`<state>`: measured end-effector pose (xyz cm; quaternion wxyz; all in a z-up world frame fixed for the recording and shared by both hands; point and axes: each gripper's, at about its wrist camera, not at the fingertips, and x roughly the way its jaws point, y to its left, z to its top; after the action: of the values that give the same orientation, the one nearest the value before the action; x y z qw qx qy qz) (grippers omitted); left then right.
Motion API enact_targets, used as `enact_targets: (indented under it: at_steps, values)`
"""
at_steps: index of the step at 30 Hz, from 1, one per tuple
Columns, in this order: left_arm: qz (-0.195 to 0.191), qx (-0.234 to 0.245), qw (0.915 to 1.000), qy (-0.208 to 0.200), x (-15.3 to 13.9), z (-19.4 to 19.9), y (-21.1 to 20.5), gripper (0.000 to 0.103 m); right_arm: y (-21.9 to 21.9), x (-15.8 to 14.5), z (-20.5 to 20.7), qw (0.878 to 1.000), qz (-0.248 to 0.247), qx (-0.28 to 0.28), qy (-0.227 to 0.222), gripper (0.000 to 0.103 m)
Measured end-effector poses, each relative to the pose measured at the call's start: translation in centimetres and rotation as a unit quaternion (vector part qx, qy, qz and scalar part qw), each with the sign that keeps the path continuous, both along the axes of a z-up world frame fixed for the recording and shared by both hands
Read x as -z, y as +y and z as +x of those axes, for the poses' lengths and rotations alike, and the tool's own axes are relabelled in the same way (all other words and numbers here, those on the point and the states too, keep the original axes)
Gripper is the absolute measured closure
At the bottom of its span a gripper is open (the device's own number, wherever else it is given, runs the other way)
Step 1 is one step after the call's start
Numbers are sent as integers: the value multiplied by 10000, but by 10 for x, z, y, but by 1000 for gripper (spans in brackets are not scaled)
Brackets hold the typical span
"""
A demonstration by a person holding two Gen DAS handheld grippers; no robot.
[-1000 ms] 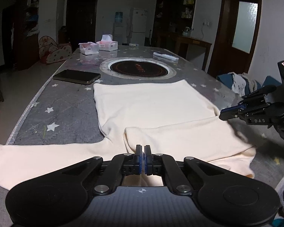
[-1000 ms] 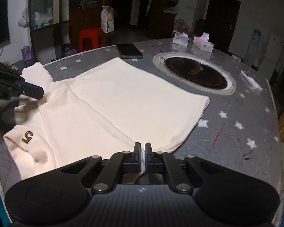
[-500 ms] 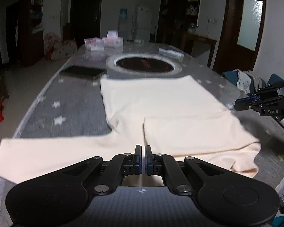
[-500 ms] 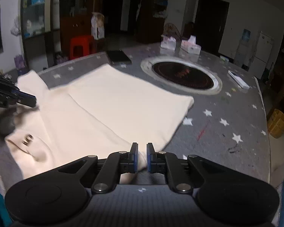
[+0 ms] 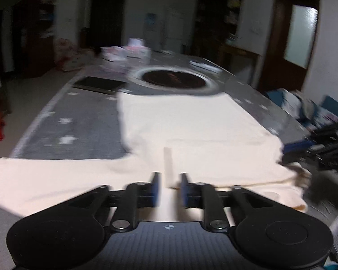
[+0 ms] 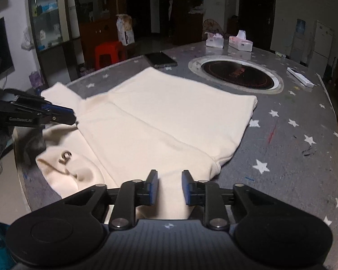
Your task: Fold clothes
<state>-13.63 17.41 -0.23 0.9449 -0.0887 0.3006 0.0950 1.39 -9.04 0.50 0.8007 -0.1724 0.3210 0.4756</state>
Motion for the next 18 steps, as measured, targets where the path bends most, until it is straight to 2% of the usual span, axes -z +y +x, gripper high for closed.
enact_targets:
  at_steps: [3, 5, 6, 11, 14, 18]
  values:
    - [-12, -740, 9972, -56, -2, -16, 26, 57, 2, -4, -2, 9999, 124, 0, 1, 77]
    - [33, -1317, 9913, -29, -1, -24, 44, 50, 5, -6, -4, 9999, 164, -30, -4, 72]
    - [62, -1609, 9870, -16, 0, -29, 54, 49, 7, -7, -6, 9998, 179, -54, -11, 69]
    - [58, -2740, 9617, -19, 2, -52, 100, 43, 13, -10, -13, 9996, 246, -157, -35, 67]
    - [-157, -3232, 9462, 39, 7, -61, 125, 41, 13, -12, -14, 9995, 277, -153, -47, 66]
    - [-474, -3384, 9398, 103, 17, -68, 146, 42, 14, -14, -17, 9993, 324, -152, -59, 65]
